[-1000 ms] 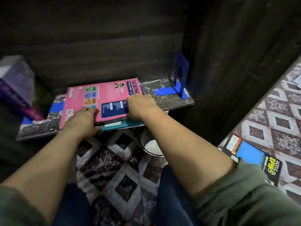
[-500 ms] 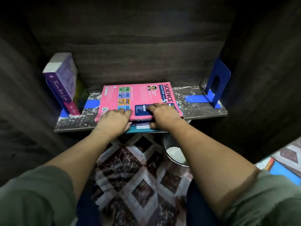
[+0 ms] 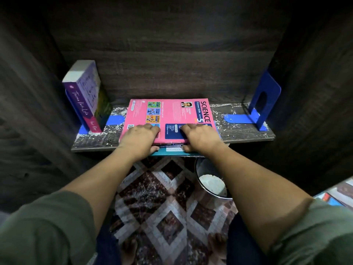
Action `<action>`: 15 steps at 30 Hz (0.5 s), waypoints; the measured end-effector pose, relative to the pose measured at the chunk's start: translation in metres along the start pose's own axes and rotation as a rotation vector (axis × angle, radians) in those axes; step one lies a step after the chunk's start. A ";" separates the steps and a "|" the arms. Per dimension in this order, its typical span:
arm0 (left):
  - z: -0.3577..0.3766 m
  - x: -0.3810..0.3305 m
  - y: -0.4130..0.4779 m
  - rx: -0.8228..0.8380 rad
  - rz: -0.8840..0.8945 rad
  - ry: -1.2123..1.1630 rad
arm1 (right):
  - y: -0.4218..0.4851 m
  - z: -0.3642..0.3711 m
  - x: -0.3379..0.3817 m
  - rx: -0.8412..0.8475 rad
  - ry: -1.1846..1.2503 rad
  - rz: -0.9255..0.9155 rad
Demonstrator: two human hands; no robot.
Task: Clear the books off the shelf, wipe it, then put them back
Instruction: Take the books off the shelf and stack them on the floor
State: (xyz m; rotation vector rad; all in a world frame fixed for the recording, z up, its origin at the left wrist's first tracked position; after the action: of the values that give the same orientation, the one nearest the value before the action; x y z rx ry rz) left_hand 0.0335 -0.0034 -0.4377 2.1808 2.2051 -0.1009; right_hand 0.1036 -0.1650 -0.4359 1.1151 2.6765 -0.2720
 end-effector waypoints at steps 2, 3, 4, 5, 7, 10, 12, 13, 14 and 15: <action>0.001 -0.002 0.000 -0.023 0.021 0.070 | -0.001 0.000 -0.001 -0.003 0.007 -0.006; 0.003 -0.004 0.000 -0.031 0.037 0.100 | 0.000 0.000 -0.003 -0.001 0.027 -0.002; 0.006 -0.004 0.000 -0.042 0.057 0.125 | 0.001 0.001 -0.005 0.004 0.054 0.006; 0.009 -0.005 0.001 -0.053 0.077 0.149 | 0.002 0.002 -0.007 0.005 0.079 0.013; 0.012 -0.004 0.001 -0.080 0.112 0.205 | 0.003 0.004 -0.009 -0.005 0.113 0.019; 0.014 -0.001 0.003 -0.130 0.185 0.259 | -0.001 0.007 -0.009 0.036 0.088 -0.002; 0.014 0.001 0.005 -0.171 0.220 0.236 | -0.003 0.007 -0.007 0.059 0.047 -0.004; 0.011 0.002 0.006 -0.188 0.239 0.223 | -0.002 0.007 -0.007 0.052 0.047 0.000; 0.008 0.000 0.006 -0.204 0.253 0.217 | -0.001 0.005 -0.007 0.037 0.058 0.003; 0.005 0.000 0.006 -0.231 0.265 0.216 | -0.001 0.003 -0.008 0.021 0.076 0.001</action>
State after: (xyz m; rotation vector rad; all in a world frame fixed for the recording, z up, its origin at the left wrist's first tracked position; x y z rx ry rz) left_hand 0.0398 -0.0035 -0.4427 2.4161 1.8788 0.3937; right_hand 0.1093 -0.1717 -0.4360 1.1558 2.7453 -0.2636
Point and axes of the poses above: each hand's wrist, its own y-axis towards the middle knuckle, its own z-axis out of the palm, x = y × z, the point moved 4 cm from there along y, towards the middle knuckle, and after that the axes turned 11 degrees about -y, right-handed, at the moved point
